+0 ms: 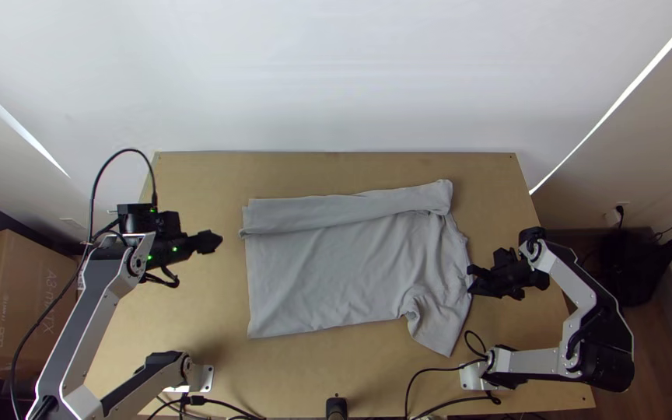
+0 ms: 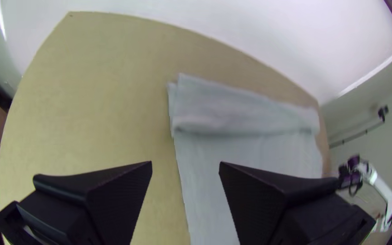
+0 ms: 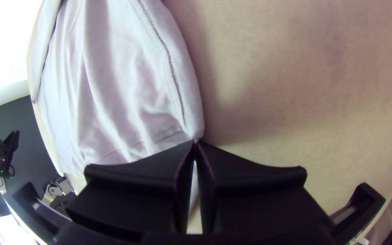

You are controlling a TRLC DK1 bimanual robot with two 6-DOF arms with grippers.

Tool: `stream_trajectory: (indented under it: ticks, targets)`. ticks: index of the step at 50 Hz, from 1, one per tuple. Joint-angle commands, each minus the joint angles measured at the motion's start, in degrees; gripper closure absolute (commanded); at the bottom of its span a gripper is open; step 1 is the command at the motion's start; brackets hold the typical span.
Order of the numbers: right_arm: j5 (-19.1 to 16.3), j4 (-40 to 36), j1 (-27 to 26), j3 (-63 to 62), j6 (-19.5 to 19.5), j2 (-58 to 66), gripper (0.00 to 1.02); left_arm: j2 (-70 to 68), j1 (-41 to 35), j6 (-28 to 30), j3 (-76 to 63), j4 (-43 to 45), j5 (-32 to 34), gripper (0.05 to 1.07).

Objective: Fold the t-shirt

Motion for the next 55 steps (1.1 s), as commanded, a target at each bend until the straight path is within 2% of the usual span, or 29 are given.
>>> stream_trajectory:
  ticks: [1, 7, 14, 18, 25, 39, 46, 55]
  targets:
    - [0.01, -0.12, -0.94, -0.61, -1.51, -1.57, 1.00, -2.08, -1.57, 10.31, 2.56, -7.91, 1.97, 0.35]
    - [0.01, -0.82, -2.08, 0.09, -1.68, -2.01, 1.00, -3.31, -4.65, 19.19, 2.91, -19.69, 2.41, 0.35]
    - [-0.08, -1.17, -1.91, 0.00, -1.60, -3.32, 1.00, -5.15, -11.15, 24.29, 0.10, -31.38, 1.80, 0.35]
    - [-0.17, -1.79, -1.12, 0.35, -1.16, -3.68, 1.00, -5.50, -15.90, 24.20, -2.10, -35.68, 1.62, 0.36]
    - [-0.34, -3.28, -0.06, 1.06, -0.37, -4.82, 1.00, -4.19, -22.40, 19.80, -5.44, -34.37, 1.27, 0.35]
    - [-1.05, -5.57, -0.94, 2.81, 0.51, -7.28, 1.00, 2.41, -30.66, 10.13, -7.99, -22.85, 1.36, 0.35]
    - [-1.05, -5.57, -1.56, 2.46, 0.42, -7.63, 1.00, 6.71, -34.27, 8.55, -9.66, -19.86, 1.01, 0.35]
    - [-1.05, -5.57, -2.17, 2.37, 0.42, -8.16, 1.00, 9.97, -36.73, 8.55, -10.89, -20.39, -1.37, 0.35]
